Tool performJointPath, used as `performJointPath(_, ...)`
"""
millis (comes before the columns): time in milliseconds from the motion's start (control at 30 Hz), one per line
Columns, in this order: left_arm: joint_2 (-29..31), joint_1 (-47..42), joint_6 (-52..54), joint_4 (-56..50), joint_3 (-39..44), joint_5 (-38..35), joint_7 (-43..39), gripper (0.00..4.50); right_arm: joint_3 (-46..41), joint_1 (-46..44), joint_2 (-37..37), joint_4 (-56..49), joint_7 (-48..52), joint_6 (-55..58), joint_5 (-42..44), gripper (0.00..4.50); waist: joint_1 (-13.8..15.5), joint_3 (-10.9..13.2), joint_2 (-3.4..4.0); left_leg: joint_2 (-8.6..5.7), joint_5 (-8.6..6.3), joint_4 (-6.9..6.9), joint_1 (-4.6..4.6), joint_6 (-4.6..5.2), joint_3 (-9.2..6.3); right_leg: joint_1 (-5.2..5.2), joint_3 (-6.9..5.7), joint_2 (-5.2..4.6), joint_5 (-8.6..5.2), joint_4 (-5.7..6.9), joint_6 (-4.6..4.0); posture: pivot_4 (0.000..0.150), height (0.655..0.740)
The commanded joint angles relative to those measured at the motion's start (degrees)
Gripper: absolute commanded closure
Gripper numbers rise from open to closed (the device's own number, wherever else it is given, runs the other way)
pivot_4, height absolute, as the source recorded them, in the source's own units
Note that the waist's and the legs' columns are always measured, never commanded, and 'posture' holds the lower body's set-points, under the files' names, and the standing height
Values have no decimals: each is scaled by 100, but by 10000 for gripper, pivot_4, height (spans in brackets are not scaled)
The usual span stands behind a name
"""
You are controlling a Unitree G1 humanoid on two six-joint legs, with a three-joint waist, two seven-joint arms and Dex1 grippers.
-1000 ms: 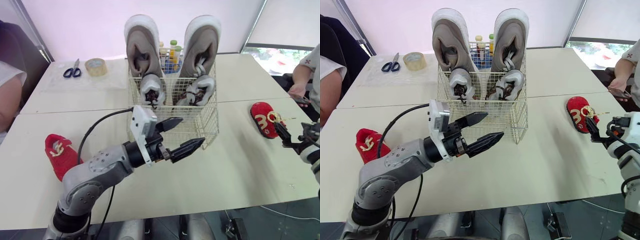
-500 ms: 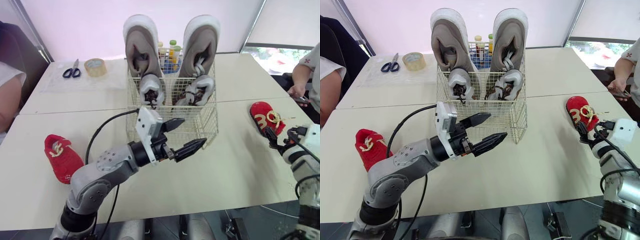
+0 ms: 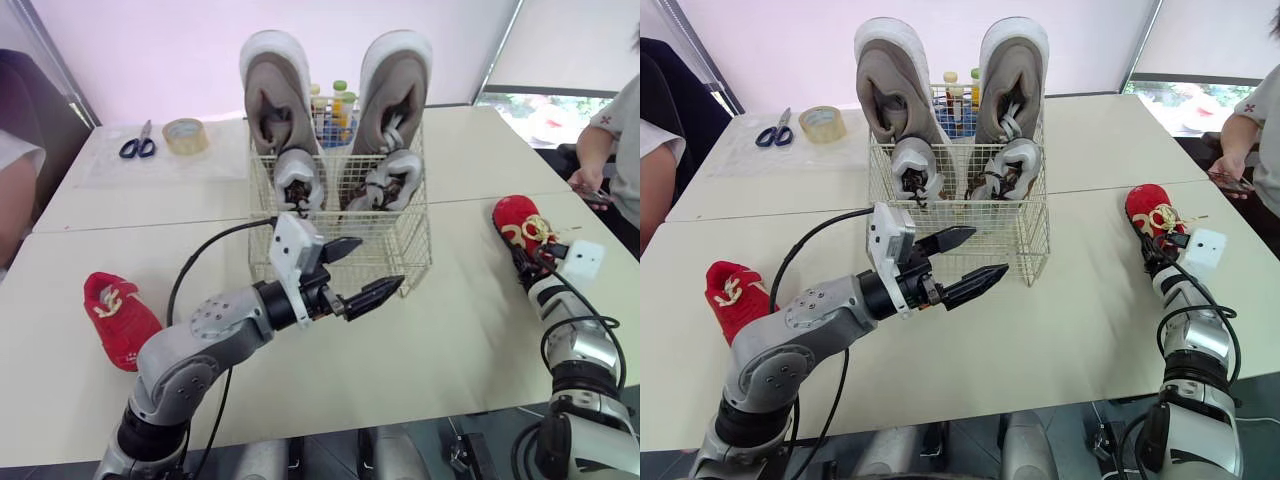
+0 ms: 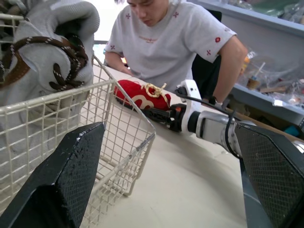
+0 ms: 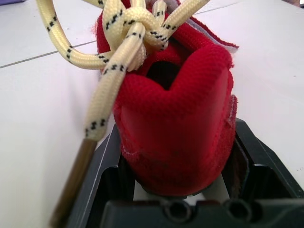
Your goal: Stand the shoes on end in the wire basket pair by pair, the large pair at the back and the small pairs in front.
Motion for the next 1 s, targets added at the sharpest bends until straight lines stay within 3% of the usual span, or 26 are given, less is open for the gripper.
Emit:
performJointPath(33, -17, -90, 9, -119, 244, -191, 20, 0, 4, -224, 79, 48, -126, -263, 8, 25754, -15, 0, 0, 0, 0, 0, 0, 0, 0, 0, 0, 0, 0, 1, 0, 1500, 7400)
performJointPath(333, -68, -1304, 95, 661, 1029, -1162, -166, 0, -214, -670, -389, -1984, -781, -454, 33, 25754, 25, 10, 22, -3, 1, 1, -9, 1, -2, -11, 0, 0, 0, 8, 1, 1500, 7400)
performJointPath(500, -39, -2282, 115, 1143, 1230, -1342, -127, 0, 72, -2162, -1199, -2399, -390, -499, 44, 25754, 19, 16, 25, -5, 2, -1, -12, 2, 2, -18, 1, 1, -1, 10, 4, 1500, 7400)
performJointPath(600, 538, -2766, 124, 1557, 1216, -676, -280, 0, 443, -3055, -1317, -2389, 315, -501, 213, 25754, -9, 15, 21, 7, 2, -11, -4, 2, 1, -16, 1, 20, -4, 9, 6, 1500, 7400)
performJointPath(833, 1703, -3844, -45, 2445, 2084, -55, -189, 0, 1521, -4176, -974, -2541, 2250, -417, 528, 25754, -115, 23, 17, 23, 2, -11, -7, 2, 0, -18, 6, 37, -3, 10, 3, 1500, 7400)
performJointPath(1000, 2697, -3819, -188, 2760, 2516, 328, -793, 0, 1963, -4603, -512, -2341, 3150, -561, 593, 25754, -132, 29, 20, 23, 2, -21, -16, -4, 14, -39, 15, 36, 8, 15, 24, 1500, 7400)
